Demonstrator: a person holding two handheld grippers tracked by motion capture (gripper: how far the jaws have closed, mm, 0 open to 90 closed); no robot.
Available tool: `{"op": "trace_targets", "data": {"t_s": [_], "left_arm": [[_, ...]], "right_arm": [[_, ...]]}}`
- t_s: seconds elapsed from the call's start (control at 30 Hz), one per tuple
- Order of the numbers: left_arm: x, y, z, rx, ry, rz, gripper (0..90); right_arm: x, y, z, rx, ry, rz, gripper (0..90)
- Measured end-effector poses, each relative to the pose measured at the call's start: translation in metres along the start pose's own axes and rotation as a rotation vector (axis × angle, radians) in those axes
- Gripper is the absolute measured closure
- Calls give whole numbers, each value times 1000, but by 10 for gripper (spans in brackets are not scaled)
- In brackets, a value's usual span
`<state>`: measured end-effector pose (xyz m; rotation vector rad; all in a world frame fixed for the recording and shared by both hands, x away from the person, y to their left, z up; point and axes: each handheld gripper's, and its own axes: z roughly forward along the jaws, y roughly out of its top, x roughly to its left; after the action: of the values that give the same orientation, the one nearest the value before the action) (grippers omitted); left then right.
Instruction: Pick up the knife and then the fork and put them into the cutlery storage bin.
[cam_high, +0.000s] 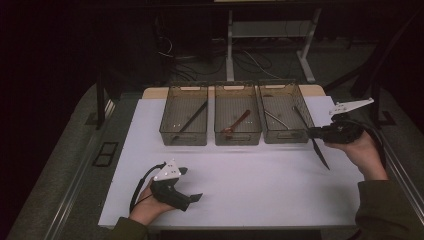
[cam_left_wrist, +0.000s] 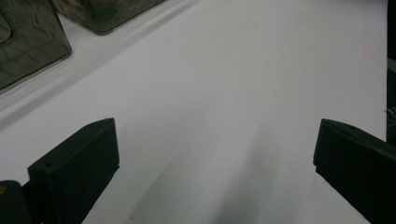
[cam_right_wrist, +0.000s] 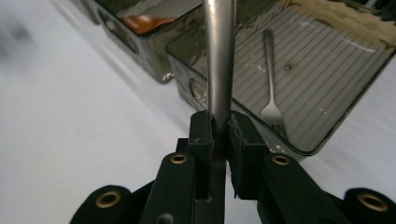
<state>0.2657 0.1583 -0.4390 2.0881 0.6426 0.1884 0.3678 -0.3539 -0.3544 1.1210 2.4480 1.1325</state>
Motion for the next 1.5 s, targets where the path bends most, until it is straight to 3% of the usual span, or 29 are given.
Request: {"op": "trace_targets", "data": {"t_s": [0.27, 0.43, 1.07, 1.5], "left_arm": [[1, 0, 0, -5, 1, 0, 0], [1, 0, 0, -7, -2, -1, 0], [1, 0, -1, -8, -1, -1, 0], [1, 0, -1, -17, -4, -2, 0]], "right_arm": [[-1, 3, -9, -94, -30, 19, 792], [0, 12, -11, -123, -54, 18, 792], [-3, 66, -18, -237, -71, 29, 792], [-20, 104, 2, -271, -130, 41, 791]]}}
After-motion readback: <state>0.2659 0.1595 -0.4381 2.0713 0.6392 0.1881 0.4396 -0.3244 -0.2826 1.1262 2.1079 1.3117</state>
